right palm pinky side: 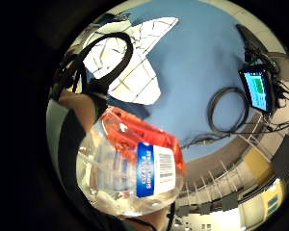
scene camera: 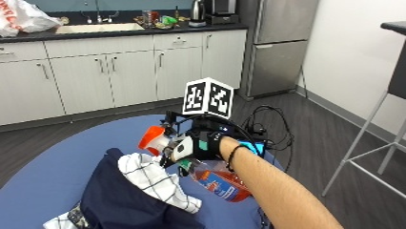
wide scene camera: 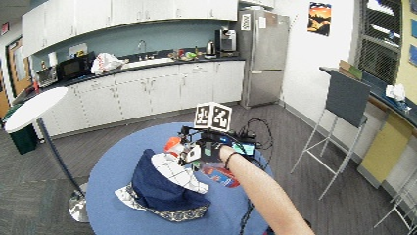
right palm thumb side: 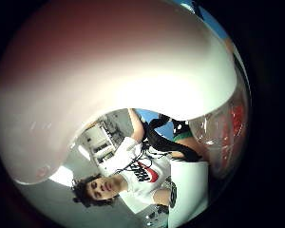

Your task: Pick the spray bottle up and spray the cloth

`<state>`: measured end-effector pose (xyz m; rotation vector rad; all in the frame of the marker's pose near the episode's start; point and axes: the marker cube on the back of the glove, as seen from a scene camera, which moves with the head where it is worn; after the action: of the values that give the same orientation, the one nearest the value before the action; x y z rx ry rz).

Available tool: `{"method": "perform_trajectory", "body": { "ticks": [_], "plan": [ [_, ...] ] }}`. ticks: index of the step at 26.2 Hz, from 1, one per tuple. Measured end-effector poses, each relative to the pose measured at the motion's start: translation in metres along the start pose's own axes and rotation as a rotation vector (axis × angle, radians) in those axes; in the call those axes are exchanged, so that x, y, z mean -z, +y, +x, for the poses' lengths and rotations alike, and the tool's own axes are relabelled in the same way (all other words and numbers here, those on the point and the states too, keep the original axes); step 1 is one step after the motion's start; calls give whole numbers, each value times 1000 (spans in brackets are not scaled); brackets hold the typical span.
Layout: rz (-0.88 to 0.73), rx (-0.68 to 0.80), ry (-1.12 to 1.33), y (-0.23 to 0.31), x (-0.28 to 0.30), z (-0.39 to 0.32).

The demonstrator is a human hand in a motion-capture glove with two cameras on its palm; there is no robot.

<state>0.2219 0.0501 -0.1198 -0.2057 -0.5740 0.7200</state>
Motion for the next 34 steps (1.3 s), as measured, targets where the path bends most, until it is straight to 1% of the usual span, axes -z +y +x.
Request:
{"method": "perform_trajectory", "body": {
  "ticks": [2,5,8,11,13,15,19,24,29,34],
  "plan": [
    [26,40,-18,4,-2,-6],
    [117,162,-99,9,-11,-26],
    [292,337,-258,7,-31,-62],
    [464,514,-454,-3,-63,-102],
    [510,592,-550,-10,-86,-127],
    [510,643,-597,-17,-106,-152],
    [494,695,-586,-34,-135,-185],
    [506,705,-530,-53,-155,-196],
    [510,681,-523,-60,-158,-188],
    [446,675,-513,-64,-155,-190]
  ]
}}
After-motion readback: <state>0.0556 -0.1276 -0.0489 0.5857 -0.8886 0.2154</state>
